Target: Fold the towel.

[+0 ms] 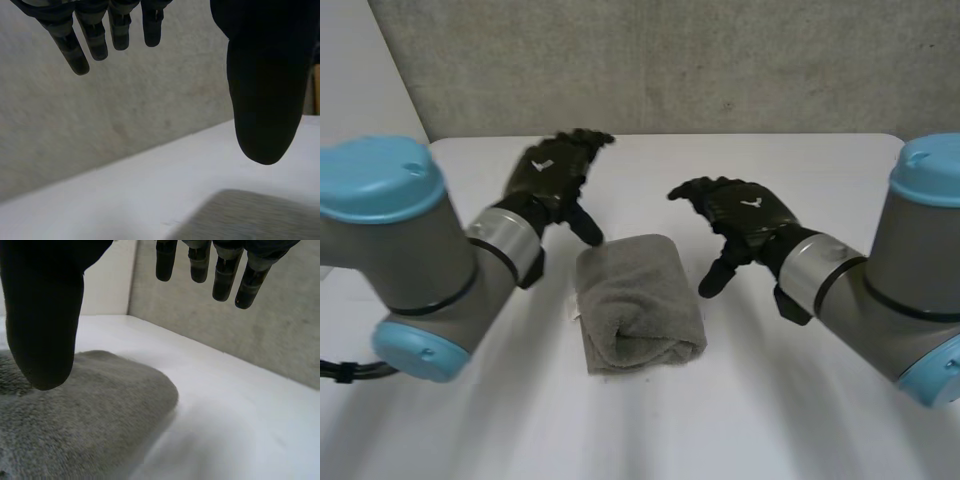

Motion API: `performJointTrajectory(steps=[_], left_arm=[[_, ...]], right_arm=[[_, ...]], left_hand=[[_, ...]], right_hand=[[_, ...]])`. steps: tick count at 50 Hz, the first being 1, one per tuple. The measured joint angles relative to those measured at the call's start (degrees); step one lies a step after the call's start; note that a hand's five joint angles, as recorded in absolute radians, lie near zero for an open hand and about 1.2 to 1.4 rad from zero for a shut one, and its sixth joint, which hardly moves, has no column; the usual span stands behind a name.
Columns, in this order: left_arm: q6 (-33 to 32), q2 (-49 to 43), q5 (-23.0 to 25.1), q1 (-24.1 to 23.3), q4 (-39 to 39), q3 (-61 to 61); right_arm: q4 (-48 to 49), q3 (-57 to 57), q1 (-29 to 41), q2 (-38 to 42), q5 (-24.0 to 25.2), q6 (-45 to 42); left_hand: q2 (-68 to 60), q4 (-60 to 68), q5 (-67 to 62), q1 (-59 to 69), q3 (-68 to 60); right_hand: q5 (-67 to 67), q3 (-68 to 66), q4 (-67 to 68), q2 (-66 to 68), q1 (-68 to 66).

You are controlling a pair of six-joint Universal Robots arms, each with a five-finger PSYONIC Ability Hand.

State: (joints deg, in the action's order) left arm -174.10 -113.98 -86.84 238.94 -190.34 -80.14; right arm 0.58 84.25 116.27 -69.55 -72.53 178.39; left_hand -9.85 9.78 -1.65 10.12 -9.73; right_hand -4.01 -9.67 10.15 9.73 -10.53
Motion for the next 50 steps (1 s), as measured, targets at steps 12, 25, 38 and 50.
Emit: performJointTrajectory(steps=[12, 25, 38, 50], left_arm=[[2.92, -7.79, -10.03, -4.41, 7.94, -0.81], [2.17, -7.69, -17.72, -4.11, 6.48, -7.39], [-0.9, -3.3, -16.97, -4.37, 5.45, -7.51], [-6.05, 13.74, -16.77, -1.02, 6.04, -8.23]], right_arm=[[-2.13, -3.97, -1.06, 7.36, 0.51, 0.86], [-5.65, -12.98, 4.54, 20.8, -2.46, -5.86], [-5.63, -13.25, 4.64, 14.65, -7.7, -12.03], [-3.48, -8.6, 0.01, -3.02, -14.26, -11.37]], left_hand=[[-1.1, 0.96, 0.0, 0.68, -1.16], [-0.75, 0.81, 0.0, 0.47, -0.9], [-0.16, 0.38, 0.0, 0.12, -0.33], [0.27, 0.02, 0.0, -0.13, -0.01]], right_hand=[[0.0, 0.0, -0.14, 0.0, 0.13], [0.0, 0.01, -0.14, 0.0, 0.22], [0.0, 0.01, -0.16, 0.0, 0.43], [0.0, 0.14, -0.16, 0.0, 0.44]])
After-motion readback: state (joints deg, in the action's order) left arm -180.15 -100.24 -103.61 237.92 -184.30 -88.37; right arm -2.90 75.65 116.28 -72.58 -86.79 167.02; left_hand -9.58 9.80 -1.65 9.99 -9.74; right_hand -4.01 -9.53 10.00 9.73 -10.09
